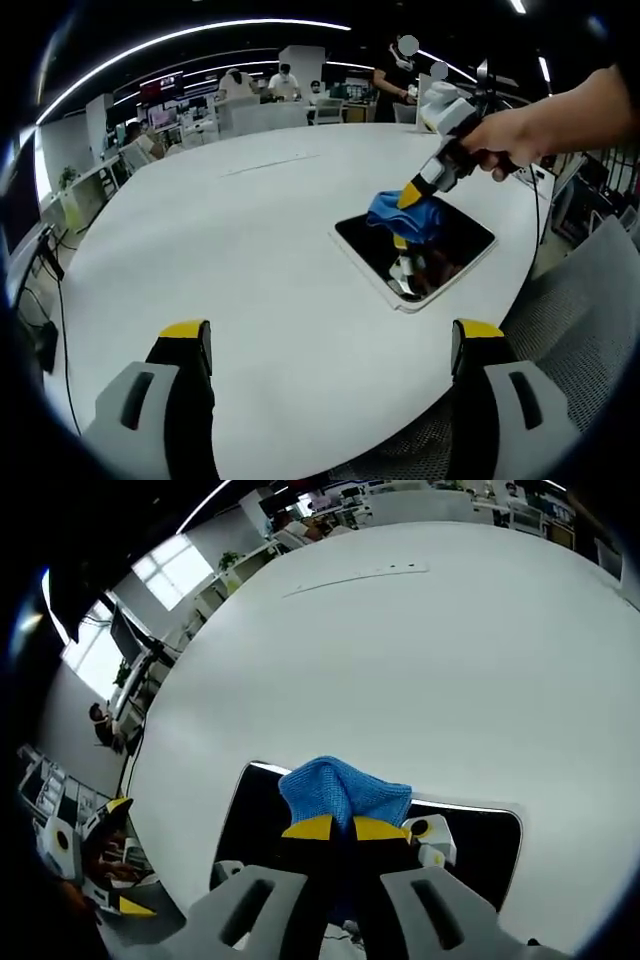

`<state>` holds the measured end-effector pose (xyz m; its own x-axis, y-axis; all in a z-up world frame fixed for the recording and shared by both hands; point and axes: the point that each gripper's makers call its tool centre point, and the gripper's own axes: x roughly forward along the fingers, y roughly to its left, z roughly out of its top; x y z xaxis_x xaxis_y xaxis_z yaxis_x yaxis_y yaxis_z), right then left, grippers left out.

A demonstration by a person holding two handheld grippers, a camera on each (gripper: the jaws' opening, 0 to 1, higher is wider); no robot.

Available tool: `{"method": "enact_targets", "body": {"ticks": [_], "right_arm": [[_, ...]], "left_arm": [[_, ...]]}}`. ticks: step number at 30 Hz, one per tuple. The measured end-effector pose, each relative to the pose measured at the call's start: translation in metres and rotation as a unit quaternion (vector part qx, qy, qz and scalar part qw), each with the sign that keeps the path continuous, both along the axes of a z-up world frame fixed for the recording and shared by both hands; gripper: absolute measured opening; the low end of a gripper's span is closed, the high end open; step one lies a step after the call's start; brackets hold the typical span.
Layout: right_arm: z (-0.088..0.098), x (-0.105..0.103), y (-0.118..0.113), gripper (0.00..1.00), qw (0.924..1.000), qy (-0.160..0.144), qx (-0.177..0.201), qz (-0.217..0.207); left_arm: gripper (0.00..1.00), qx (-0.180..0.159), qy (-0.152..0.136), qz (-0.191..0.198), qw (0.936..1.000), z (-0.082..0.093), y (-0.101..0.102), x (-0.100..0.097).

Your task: Wipe the mirror surface with the cleaning cloth until all visible marks leave the cleaned area.

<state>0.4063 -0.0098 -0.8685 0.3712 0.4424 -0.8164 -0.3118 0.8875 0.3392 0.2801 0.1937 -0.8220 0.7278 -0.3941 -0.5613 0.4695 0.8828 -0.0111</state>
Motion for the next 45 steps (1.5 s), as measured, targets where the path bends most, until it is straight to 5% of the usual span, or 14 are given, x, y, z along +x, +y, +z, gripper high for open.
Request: {"method": "enact_targets", "body": {"ticks": [45], "right_arm": [[0.002,-0.001,-0.053,0.0,0.9995,-0.002,-0.016,-0.029]], "left_arm": [[0.99,0.005,0.0,-0.005,1.0,0.001,-0.003,-0.004]]}}
